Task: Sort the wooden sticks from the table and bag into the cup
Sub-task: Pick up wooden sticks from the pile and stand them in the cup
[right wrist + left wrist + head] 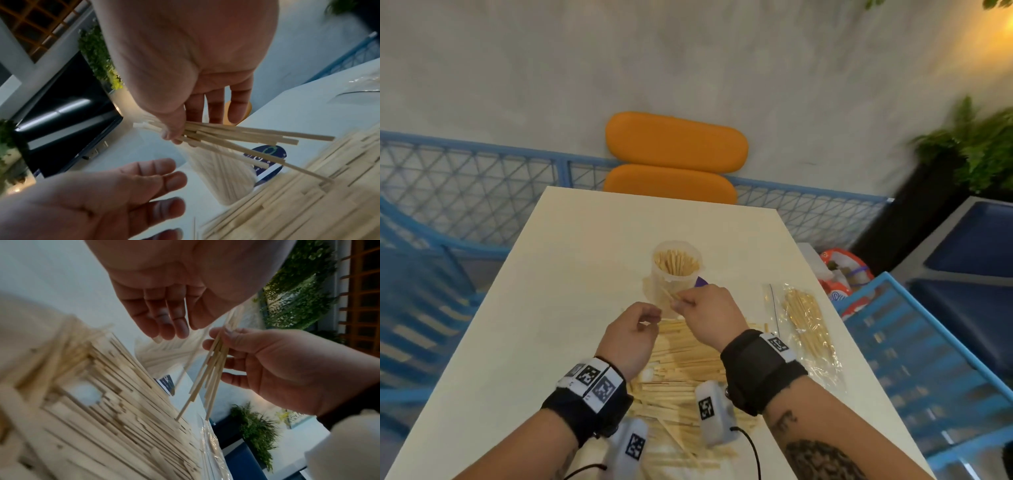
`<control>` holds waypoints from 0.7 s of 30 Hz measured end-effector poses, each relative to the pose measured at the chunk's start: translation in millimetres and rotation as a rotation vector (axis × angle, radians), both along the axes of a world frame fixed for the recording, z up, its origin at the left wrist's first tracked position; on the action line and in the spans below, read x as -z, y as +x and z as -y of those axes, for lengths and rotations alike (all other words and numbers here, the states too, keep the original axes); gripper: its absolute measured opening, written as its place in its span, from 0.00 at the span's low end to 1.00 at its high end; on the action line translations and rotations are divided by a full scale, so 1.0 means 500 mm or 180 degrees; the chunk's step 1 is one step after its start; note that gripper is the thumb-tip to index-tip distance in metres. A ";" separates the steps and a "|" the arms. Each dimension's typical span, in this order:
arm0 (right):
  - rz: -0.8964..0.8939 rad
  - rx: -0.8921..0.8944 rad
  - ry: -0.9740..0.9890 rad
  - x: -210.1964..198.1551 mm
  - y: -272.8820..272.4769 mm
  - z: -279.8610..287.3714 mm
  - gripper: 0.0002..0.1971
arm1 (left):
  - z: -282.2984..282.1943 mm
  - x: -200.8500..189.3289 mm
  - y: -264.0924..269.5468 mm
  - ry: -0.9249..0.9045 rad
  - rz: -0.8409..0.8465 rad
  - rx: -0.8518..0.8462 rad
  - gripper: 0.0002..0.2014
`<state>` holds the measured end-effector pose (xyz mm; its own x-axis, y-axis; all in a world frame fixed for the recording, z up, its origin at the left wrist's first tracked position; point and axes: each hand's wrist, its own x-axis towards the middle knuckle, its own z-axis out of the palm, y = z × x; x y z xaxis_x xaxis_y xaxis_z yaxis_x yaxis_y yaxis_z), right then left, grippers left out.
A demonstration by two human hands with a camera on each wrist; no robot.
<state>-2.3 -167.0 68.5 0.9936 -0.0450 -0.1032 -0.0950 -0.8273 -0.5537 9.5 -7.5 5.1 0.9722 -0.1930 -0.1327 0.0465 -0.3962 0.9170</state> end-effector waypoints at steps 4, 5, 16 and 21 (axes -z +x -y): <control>0.0030 0.0103 0.0081 -0.006 -0.008 0.029 0.15 | 0.045 -0.017 -0.008 -0.0149 -0.0035 0.0068 0.15; 0.0076 0.0130 0.0116 -0.006 -0.010 0.036 0.15 | 0.052 -0.022 -0.011 -0.0135 -0.0029 0.0067 0.15; 0.0361 0.0259 0.1589 -0.064 -0.004 0.015 0.23 | 0.072 -0.051 -0.016 -0.0298 0.0314 0.0738 0.15; 0.0021 0.0005 0.2262 -0.054 0.003 0.012 0.12 | 0.061 -0.043 0.001 -0.0688 0.0188 0.0558 0.10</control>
<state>-0.7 -173.0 95.7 0.9944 0.0294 -0.1020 -0.0906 -0.2654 -0.9599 9.9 -38.1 26.7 0.9263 -0.3764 -0.0144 -0.0613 -0.1885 0.9801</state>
